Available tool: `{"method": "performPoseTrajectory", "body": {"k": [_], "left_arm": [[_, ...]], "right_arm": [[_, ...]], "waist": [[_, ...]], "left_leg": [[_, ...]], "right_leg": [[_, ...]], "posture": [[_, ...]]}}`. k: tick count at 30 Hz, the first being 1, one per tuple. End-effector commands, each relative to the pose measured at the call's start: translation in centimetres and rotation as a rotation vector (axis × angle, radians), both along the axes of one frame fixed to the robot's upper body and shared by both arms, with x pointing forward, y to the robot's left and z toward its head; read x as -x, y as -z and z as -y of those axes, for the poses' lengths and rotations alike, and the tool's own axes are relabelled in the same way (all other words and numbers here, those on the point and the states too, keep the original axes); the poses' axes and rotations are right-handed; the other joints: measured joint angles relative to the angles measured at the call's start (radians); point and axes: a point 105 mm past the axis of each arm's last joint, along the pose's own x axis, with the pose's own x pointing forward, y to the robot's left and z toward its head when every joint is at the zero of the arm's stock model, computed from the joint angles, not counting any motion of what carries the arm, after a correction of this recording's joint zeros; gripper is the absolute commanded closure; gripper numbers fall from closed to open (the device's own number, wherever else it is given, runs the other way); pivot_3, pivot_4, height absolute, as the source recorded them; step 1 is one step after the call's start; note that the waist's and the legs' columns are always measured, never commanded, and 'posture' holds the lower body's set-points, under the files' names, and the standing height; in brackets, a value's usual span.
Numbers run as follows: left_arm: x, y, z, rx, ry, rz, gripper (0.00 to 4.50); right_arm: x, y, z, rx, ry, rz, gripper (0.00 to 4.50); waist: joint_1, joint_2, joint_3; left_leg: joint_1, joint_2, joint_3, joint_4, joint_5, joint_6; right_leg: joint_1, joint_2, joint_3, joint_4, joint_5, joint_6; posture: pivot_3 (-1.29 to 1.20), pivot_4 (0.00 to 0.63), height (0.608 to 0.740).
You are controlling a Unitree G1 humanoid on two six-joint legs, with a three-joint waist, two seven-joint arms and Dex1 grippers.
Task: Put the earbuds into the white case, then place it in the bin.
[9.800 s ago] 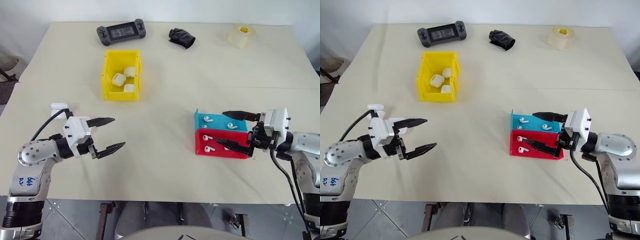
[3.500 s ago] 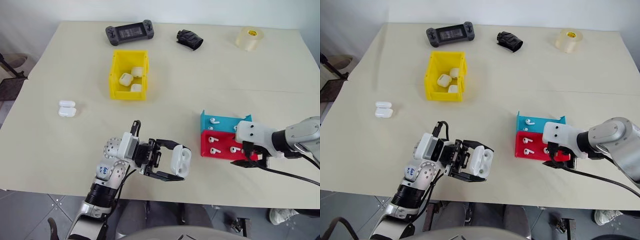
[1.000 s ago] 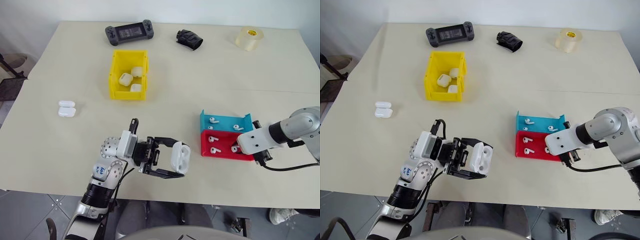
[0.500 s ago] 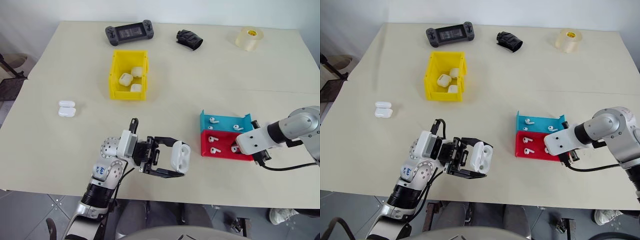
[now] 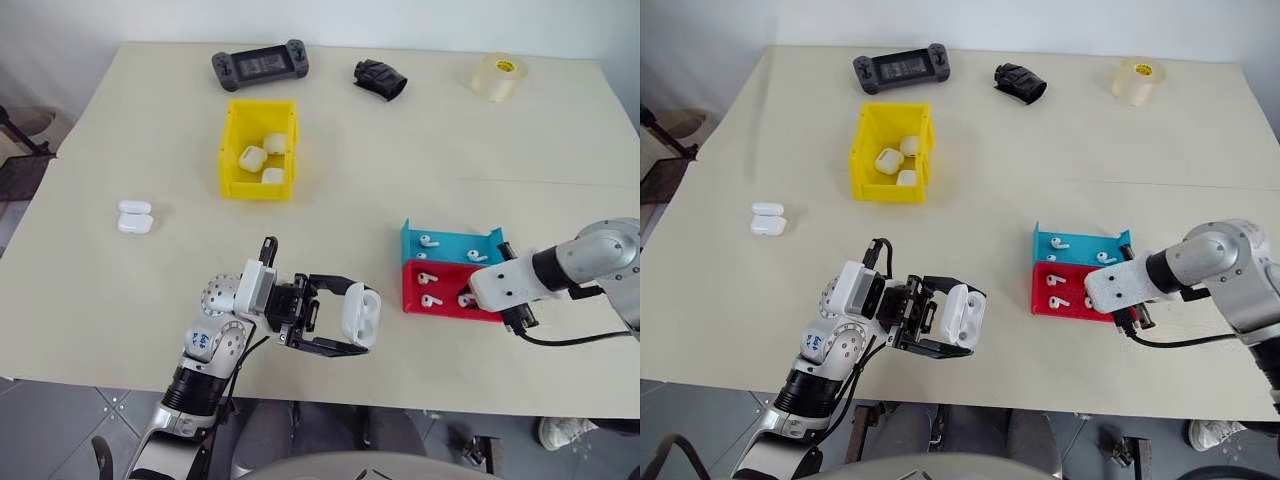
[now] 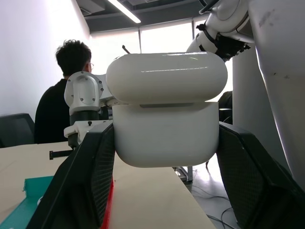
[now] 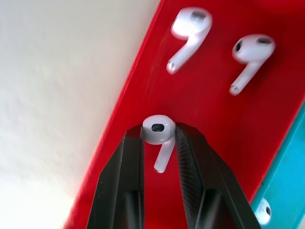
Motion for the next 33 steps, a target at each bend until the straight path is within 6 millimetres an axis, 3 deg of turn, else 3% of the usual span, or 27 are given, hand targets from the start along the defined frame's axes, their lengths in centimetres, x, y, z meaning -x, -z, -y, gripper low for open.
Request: {"method": "performPoseTrajectory", "body": {"k": [1, 5, 10, 16, 21, 33], "left_arm": [[-0.1, -0.4, -0.2, 0.007, 0.021, 0.015, 1.72], [-0.4, -0.6, -0.1, 0.007, 0.050, 0.007, 1.72], [-0.9, -1.4, 0.7, 0.025, 0.094, -0.009, 1.72], [-1.7, -2.6, 1.1, 0.040, 0.122, -0.031, 1.72], [-2.4, -3.7, 1.1, 0.062, 0.115, -0.067, 1.72], [-3.0, -4.8, 1.0, 0.063, 0.137, -0.085, 1.72]], "right_arm": [[0.8, -3.5, -1.4, -0.253, 0.084, 0.022, 3.95], [2.4, -5.8, -3.0, -0.533, 0.201, -0.022, 3.95], [3.9, -9.2, -6.2, -1.034, 0.295, -0.022, 3.95], [5.1, -11.0, -8.1, -1.416, 0.356, 0.022, 3.95], [5.7, -11.5, -8.3, -1.589, 0.409, 0.071, 3.95], [6.9, -11.4, -11.2, -1.660, 0.340, 0.070, 3.95]], "waist": [[0.003, 0.000, 0.000], [0.003, 0.000, 0.000], [0.003, 0.000, 0.000], [0.001, 0.000, 0.000], [0.001, 0.000, 0.000], [-0.003, 0.000, 0.000]], "left_leg": [[0.000, 0.000, 0.000, 0.000, 0.000, 0.000], [0.000, 0.000, -0.002, 0.000, 0.000, 0.000], [0.000, 0.000, -0.005, 0.001, 0.000, -0.001], [0.000, -0.001, -0.007, 0.001, 0.001, -0.001], [0.000, -0.003, -0.007, 0.000, 0.001, 0.000], [0.001, -0.003, -0.008, -0.001, 0.002, 0.000]], "right_leg": [[0.000, 0.000, 0.000, 0.000, 0.000, 0.000], [0.001, 0.000, -0.002, 0.000, 0.000, 0.000], [0.003, 0.000, -0.004, 0.000, 0.000, 0.000], [0.004, 0.000, -0.006, 0.000, 0.000, 0.000], [0.004, -0.001, -0.005, 0.001, 0.000, 0.000], [0.003, -0.001, -0.005, 0.002, 0.000, 0.000]], "posture": [[0.00, 0.150, 0.740], [0.00, 0.150, 0.740], [0.00, 0.150, 0.740], [0.00, 0.150, 0.740], [0.00, 0.150, 0.740], [0.00, 0.150, 0.740]]}}
